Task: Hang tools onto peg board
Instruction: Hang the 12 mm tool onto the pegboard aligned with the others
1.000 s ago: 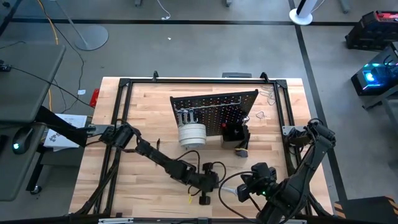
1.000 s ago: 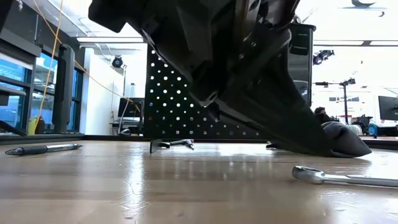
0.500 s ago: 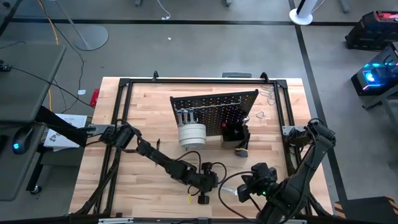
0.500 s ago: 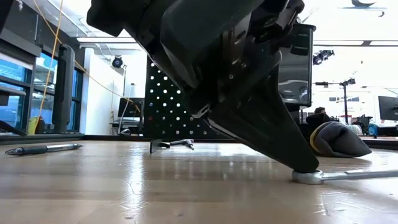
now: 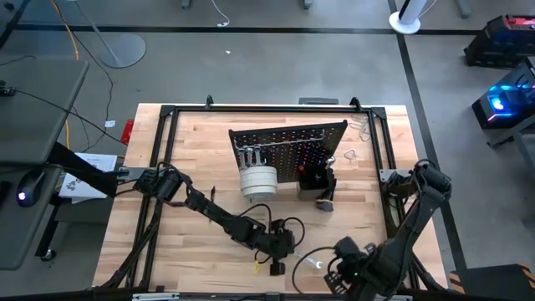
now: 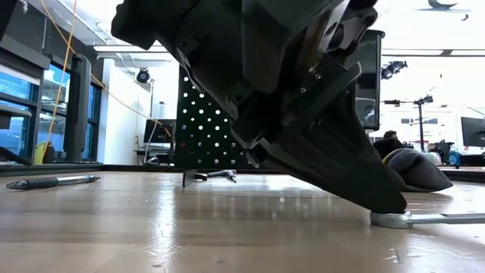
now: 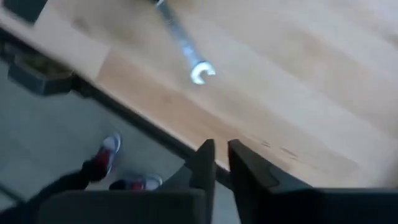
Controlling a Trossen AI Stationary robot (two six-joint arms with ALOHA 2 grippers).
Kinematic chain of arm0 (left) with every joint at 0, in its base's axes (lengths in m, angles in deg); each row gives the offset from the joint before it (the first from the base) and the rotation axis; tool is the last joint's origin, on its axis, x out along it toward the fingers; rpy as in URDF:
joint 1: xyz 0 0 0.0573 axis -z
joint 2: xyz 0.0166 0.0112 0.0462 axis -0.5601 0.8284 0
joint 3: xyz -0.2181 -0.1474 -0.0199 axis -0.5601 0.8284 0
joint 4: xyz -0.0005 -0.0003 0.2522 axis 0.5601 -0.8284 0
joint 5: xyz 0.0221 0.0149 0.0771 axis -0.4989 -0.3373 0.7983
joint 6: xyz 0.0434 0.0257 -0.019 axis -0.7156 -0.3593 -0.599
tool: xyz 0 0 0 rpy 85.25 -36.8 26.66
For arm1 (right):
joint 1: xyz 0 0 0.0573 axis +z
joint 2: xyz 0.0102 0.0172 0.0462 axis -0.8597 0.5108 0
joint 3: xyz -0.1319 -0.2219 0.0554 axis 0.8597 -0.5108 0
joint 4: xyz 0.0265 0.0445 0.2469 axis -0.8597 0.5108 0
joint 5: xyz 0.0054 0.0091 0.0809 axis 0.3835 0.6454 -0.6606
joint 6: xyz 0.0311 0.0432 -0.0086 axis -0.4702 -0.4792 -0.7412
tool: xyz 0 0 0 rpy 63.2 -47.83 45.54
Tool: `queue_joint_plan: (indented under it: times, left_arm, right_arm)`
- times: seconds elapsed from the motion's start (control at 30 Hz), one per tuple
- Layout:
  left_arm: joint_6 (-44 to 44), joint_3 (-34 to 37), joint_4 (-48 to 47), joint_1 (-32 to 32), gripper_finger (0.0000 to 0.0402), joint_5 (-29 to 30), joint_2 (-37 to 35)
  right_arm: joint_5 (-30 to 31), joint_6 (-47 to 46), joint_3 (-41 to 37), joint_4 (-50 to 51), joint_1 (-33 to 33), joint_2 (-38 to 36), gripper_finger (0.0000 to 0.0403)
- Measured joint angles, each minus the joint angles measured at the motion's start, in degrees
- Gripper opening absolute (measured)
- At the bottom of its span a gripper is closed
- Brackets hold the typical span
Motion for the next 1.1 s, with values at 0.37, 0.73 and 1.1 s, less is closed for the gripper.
queue_joint_plan:
  times: [0.37, 0.73, 1.1]
  left_arm:
    - [0.7, 0.2, 1.6, 0.0, 0.0000, 0.1, 0.1]
    - [1.9, 0.2, 1.7, 0.0, 0.0000, 0.8, 0.1]
    - [7.1, 0.2, 2.0, -1.0, 0.0000, 0.8, 0.2]
  right_arm:
    - [-7.3, 21.5, -17.7, -25.1, -8.3, 0.1, 0.0221]
    - [-11.8, 35.5, -23.8, -31.4, -14.4, 0.1, 0.0219]
    - [-16.8, 41.7, -23.8, -36.2, -14.2, 6.7, 0.0215]
